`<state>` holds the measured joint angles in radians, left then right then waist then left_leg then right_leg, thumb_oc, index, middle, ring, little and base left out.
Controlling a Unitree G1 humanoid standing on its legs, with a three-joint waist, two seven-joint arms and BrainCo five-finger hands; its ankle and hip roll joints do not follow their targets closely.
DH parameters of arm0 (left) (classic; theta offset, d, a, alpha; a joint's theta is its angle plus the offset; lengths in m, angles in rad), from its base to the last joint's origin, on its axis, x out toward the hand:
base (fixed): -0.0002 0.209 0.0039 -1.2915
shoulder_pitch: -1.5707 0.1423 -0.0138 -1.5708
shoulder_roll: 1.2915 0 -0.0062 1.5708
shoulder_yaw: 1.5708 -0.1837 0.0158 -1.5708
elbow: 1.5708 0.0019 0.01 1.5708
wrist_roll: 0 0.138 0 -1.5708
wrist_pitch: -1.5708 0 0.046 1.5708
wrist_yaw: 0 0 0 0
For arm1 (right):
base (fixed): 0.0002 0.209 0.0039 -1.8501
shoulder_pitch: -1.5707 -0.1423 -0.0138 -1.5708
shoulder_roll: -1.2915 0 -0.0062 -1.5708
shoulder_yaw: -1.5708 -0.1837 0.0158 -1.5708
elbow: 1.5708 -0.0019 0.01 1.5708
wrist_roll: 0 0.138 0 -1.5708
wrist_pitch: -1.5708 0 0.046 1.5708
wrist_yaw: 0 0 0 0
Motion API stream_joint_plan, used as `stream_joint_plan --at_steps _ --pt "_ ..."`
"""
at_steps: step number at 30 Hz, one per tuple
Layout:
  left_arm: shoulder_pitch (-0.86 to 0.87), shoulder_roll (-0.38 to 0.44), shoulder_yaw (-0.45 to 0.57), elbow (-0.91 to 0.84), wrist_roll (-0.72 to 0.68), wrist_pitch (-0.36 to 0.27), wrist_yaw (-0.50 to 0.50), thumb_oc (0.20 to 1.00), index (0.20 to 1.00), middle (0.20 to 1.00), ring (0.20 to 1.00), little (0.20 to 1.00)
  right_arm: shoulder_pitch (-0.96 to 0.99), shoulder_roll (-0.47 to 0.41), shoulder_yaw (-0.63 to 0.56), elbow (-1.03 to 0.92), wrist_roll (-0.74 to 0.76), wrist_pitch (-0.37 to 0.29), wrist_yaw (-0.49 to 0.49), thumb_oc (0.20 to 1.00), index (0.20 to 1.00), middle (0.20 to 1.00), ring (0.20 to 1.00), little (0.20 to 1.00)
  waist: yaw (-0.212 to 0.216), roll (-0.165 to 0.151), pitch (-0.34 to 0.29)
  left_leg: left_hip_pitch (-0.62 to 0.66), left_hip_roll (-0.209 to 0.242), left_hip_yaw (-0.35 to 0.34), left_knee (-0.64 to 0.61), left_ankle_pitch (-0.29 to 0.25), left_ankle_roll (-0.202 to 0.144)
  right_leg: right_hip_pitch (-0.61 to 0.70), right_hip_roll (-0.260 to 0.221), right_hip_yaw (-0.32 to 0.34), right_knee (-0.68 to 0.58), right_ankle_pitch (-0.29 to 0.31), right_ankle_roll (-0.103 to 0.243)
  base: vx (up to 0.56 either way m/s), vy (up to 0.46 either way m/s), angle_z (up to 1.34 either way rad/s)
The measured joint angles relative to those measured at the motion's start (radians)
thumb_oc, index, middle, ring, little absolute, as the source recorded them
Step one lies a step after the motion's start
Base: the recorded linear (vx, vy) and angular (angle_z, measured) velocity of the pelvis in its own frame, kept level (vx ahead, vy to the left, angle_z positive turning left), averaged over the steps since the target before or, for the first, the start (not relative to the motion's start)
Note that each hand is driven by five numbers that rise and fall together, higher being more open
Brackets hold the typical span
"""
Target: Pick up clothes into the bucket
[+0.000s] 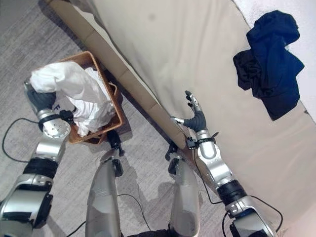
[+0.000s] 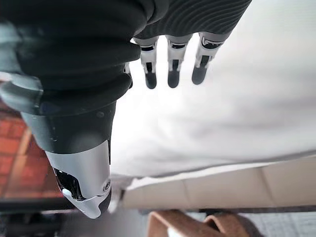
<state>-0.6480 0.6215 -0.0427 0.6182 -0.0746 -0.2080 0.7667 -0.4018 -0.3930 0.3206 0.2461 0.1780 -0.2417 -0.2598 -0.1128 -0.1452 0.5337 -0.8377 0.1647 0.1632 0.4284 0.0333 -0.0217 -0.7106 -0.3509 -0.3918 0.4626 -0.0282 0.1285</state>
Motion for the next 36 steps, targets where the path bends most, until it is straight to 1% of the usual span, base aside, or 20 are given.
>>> stream_joint_plan --at_steps 2,3,5,8,11,15,17,19,20,22,24,25,26,31,33,36 --pt "-0.010 0.020 0.004 0.005 -0.019 0.000 0.010 0.200 0.200 0.200 0.200 0.200 0.002 -0.012 0.003 -0.006 0.003 -0.002 -0.001 1.000 1.000 1.000 1.000 1.000 -0.009 -0.001 0.000 -0.028 -0.002 -0.005 0.006 -0.003 0.004 -0.027 -0.002 0.001 0.006 -0.002 -0.001 0.00 0.000 0.00" --pt "-0.027 0.035 0.010 0.007 -0.026 0.001 0.020 0.200 0.200 0.200 0.200 0.200 0.002 -0.024 0.003 -0.006 0.006 -0.015 -0.004 1.000 1.000 1.000 1.000 1.000 -0.009 -0.001 0.000 -0.056 0.002 -0.007 0.010 -0.004 0.003 -0.054 -0.001 0.002 0.009 -0.007 -0.001 0.00 0.000 0.00" --pt "-0.035 0.036 0.023 0.013 -0.027 0.000 0.022 0.200 0.200 0.200 0.200 0.200 0.003 -0.028 0.003 -0.006 0.010 -0.017 -0.009 1.000 1.000 1.000 1.000 1.000 -0.010 -0.001 0.000 -0.079 0.001 -0.010 0.016 0.001 0.008 -0.075 0.000 0.001 0.019 -0.006 -0.002 0.00 0.000 0.00" --pt "-0.056 0.041 0.024 0.089 -0.048 0.001 0.020 0.200 0.200 0.200 0.200 0.200 0.014 -0.034 0.002 -0.029 0.012 -0.023 -0.012 1.000 1.000 1.000 1.000 1.000 -0.015 -0.001 -0.001 -0.124 0.001 -0.019 0.043 -0.002 0.007 -0.115 -0.006 0.005 0.042 -0.014 -0.007 0.02 0.024 0.02" --pt "-0.067 0.048 0.021 0.129 -0.066 0.007 0.012 0.200 0.200 0.200 0.200 0.200 0.014 -0.035 -0.006 -0.052 0.012 -0.030 -0.012 1.000 1.000 1.000 1.000 1.000 -0.030 -0.002 -0.001 -0.183 0.001 -0.030 0.078 -0.003 0.005 -0.167 -0.011 0.005 0.075 -0.021 -0.013 0.02 0.045 0.04" --pt "-0.078 0.038 0.004 0.234 -0.075 0.011 -0.013 0.200 0.200 0.200 0.200 0.200 0.014 -0.035 -0.008 -0.052 0.012 -0.030 -0.012 1.000 1.000 1.000 1.000 1.000 -0.045 -0.002 -0.002 -0.207 0.003 -0.024 0.112 -0.021 0.015 -0.191 -0.013 0.022 0.086 -0.021 -0.014 0.01 0.026 -0.05" --pt "-0.078 0.015 0.002 0.241 -0.097 0.020 -0.024 0.200 0.200 0.200 0.200 0.200 0.016 -0.035 -0.007 -0.051 0.012 -0.030 -0.012 1.000 1.000 1.000 1.000 1.000 -0.046 -0.003 -0.002 -0.207 0.002 -0.017 0.113 -0.024 0.018 -0.196 -0.015 0.028 0.085 -0.021 -0.013 0.00 0.022 -0.06" --pt "-0.079 0.010 -0.005 0.253 -0.100 0.020 -0.032 0.200 0.200 0.200 0.200 0.200 0.015 -0.036 -0.008 -0.051 0.012 -0.031 -0.012 1.000 1.000 1.000 1.000 1.000 -0.046 -0.005 -0.003 -0.209 0.004 -0.012 0.113 -0.025 0.019 -0.203 -0.016 0.032 0.087 -0.021 -0.013 0.00 0.029 -0.06" --pt "-0.110 0.007 -0.015 0.328 -0.112 0.024 -0.044 0.200 0.200 0.200 0.200 0.200 0.012 -0.036 -0.007 -0.052 0.012 -0.031 -0.011 1.000 1.000 1.000 1.000 1.000 -0.048 -0.005 -0.003 -0.210 0.005 -0.010 0.114 -0.025 0.019 -0.207 -0.015 0.037 0.088 -0.021 -0.013 0.00 0.029 -0.05" --pt "-0.125 0.006 -0.014 0.385 -0.156 0.027 -0.066 0.200 0.200 0.200 0.200 0.200 0.012 -0.039 -0.006 -0.054 0.013 -0.031 -0.009 1.000 1.000 1.000 1.000 1.000 -0.063 -0.006 -0.004 -0.213 0.005 -0.008 0.116 -0.029 0.019 -0.211 -0.015 0.040 0.087 -0.022 -0.014 -0.01 0.029 -0.02" --pt "-0.131 0.006 -0.015 0.385 -0.179 0.028 -0.077 0.200 0.200 0.200 0.200 0.200 0.014 -0.057 -0.007 -0.068 0.022 -0.031 -0.008 1.000 1.000 1.000 1.000 1.000 -0.065 -0.006 -0.004 -0.228 0.007 -0.006 0.125 -0.029 0.018 -0.226 -0.013 0.045 0.090 -0.018 -0.009 -0.01 0.036 -0.04" --pt "-0.137 0.005 -0.017 0.385 -0.179 0.028 -0.080 0.216 0.216 0.216 0.216 0.216 0.014 -0.060 -0.009 -0.072 0.026 -0.032 -0.008 1.000 1.000 1.000 1.000 1.000 -0.068 -0.006 -0.004 -0.233 0.006 -0.004 0.128 -0.029 0.018 -0.233 -0.014 0.048 0.094 -0.018 -0.009 -0.03 0.044 -0.05" --pt "-0.146 0.005 -0.019 0.385 -0.179 0.027 -0.085 1.000 1.000 1.000 1.000 1.000 0.014 -0.061 -0.011 -0.074 0.031 -0.035 -0.008 1.000 1.000 1.000 1.000 1.000 -0.069 -0.006 -0.004 -0.240 0.007 -0.003 0.133 -0.030 0.019 -0.239 -0.013 0.050 0.094 -0.016 -0.010 -0.02 0.033 -0.03" --pt "-0.170 0.008 -0.024 0.376 -0.178 0.026 -0.101 1.000 1.000 1.000 1.000 1.000 0.015 -0.061 -0.012 -0.074 0.032 -0.038 -0.005 1.000 1.000 1.000 1.000 1.000 -0.070 -0.006 -0.004 -0.237 0.009 0.001 0.143 -0.035 0.026 -0.235 -0.012 0.057 0.093 -0.014 -0.010 -0.02 0.028 -0.03" --pt "-0.163 0.014 -0.032 0.346 -0.176 0.026 -0.112 1.000 1.000 1.000 1.000 1.000 0.015 -0.060 -0.012 -0.074 0.035 -0.038 -0.002 1.000 1.000 1.000 1.000 1.000 -0.070 -0.006 -0.004 -0.230 0.008 0.004 0.142 -0.035 0.026 -0.231 -0.013 0.059 0.091 -0.012 -0.011 -0.03 0.037 -0.02" --pt "-0.159 0.017 -0.044 0.354 -0.175 0.027 -0.119 1.000 1.000 1.000 1.000 1.000 0.017 -0.058 -0.011 -0.072 0.041 -0.039 0.004 1.000 1.000 1.000 1.000 1.000 -0.068 -0.006 -0.004 -0.185 0.008 0.016 0.128 -0.035 0.027 -0.191 -0.009 0.065 0.066 0.003 -0.011 -0.02 0.035 -0.06"
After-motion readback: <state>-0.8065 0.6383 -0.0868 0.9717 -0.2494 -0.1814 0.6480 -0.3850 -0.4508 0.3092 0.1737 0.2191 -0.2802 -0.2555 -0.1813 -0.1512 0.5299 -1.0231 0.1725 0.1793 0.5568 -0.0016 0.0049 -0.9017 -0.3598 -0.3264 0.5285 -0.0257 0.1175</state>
